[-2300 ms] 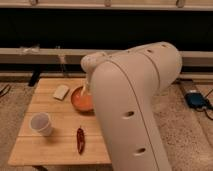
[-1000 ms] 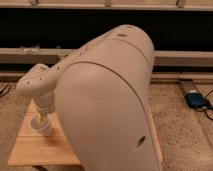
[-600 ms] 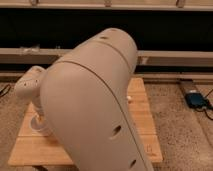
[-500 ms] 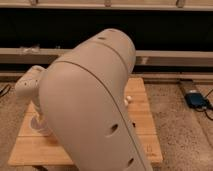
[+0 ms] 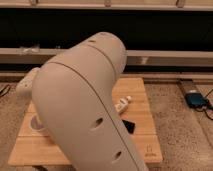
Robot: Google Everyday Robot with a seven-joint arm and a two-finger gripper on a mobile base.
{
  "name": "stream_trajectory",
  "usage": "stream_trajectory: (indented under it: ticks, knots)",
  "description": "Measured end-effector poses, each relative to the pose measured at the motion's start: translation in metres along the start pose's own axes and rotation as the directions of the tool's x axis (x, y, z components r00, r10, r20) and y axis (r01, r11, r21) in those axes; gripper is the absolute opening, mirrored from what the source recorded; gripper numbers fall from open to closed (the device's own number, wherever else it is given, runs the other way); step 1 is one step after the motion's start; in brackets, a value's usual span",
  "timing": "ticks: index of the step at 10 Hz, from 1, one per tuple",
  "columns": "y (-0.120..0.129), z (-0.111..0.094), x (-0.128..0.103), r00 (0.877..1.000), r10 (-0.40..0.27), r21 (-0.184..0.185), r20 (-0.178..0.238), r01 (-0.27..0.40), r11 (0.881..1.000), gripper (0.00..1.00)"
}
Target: Pick up the ceramic cup
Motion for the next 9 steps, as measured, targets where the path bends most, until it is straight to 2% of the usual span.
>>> stream_trajectory:
  ticks: [2, 4, 6, 7, 8, 9]
  knots:
    - [0.005, 0.015, 0.001, 1.0, -0.003, 0.003, -0.006, 0.003, 1.0, 0.79]
    - [0.004, 0.022, 0.0, 1.0, 0.002, -0.002, -0.009, -0.002, 1.0, 0.62]
    - [0.005, 0.018, 0.001, 1.0, 0.002, -0.027, -0.01, -0.002, 1.0, 0.41]
    - [0.006, 0.013, 0.001, 1.0, 0.0, -0.043, -0.009, 0.0, 0.999, 0.33]
    - [0.005, 0.004, 0.001, 1.0, 0.0, -0.074, -0.011, -0.001, 0.997, 0.22]
    - [0.003, -0.009, 0.002, 1.0, 0.002, -0.142, -0.022, -0.005, 0.99, 0.1]
